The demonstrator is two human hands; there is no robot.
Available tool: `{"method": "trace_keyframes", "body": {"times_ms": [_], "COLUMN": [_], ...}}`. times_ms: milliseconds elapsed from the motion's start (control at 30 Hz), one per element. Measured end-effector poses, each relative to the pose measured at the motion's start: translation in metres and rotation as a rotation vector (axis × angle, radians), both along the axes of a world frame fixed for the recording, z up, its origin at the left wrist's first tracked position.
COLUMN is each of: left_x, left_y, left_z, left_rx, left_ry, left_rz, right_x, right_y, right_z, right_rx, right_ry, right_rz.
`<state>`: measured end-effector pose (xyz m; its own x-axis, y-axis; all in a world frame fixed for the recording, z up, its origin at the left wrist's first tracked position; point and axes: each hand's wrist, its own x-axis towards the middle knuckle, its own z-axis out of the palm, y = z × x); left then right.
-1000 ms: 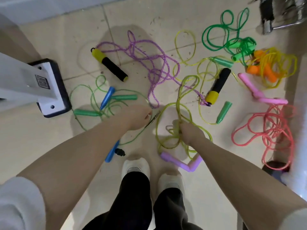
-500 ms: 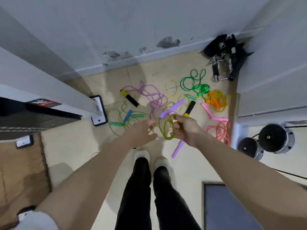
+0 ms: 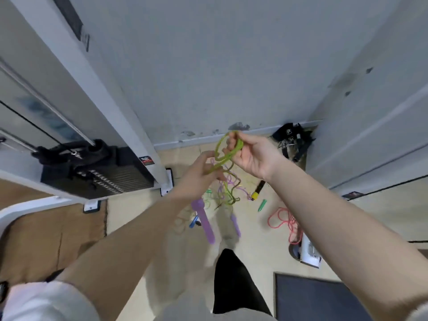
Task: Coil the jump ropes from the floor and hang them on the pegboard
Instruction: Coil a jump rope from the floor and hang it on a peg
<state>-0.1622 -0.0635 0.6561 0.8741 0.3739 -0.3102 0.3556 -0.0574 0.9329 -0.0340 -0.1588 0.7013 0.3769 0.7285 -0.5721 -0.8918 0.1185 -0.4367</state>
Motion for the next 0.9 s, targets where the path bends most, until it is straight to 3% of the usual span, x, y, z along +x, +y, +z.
{"method": "trace_keyframes", "body": {"times_ms": [167, 267, 367, 467, 633, 733, 800, 900], "left_x": [-0.078, -0.124, -0.155, -0.172, -0.181, -0.186, -0.186, -0.181], "left_y": [0.011, 0.023, 0.028, 0.022, -0.019, -0.038, -0.046, -0.054], "left_z": [0.022, 0.022, 0.021, 0.025, 0.051, 0.055, 0.055, 0.058], "left_rx": [0.396, 0.528, 0.617, 0.448, 0.232, 0.18, 0.142, -0.07], "left_ry": [0.075, 0.171, 0.194, 0.101, -0.063, -0.034, -0.029, -0.053], "left_rz": [-0.043, -0.05, -0.004, 0.039, -0.19, -0.357, -0.356, -0.298], "right_x": [-0.052, -0.091, -0.126, -0.148, -0.17, -0.178, -0.181, -0.181], "right_y": [-0.016, -0.024, -0.039, -0.057, -0.069, -0.072, -0.074, -0.08], "right_z": [0.018, 0.018, 0.026, 0.034, 0.034, 0.035, 0.039, 0.052], "right_rx": [-0.032, -0.194, -0.164, -0.148, -0.269, -0.248, -0.206, -0.071], "right_ry": [-0.214, -0.479, -0.539, -0.474, -0.383, -0.221, -0.154, -0.07], "right_rz": [-0.025, 0.046, 0.152, 0.262, 0.295, 0.135, 0.006, -0.083]}}
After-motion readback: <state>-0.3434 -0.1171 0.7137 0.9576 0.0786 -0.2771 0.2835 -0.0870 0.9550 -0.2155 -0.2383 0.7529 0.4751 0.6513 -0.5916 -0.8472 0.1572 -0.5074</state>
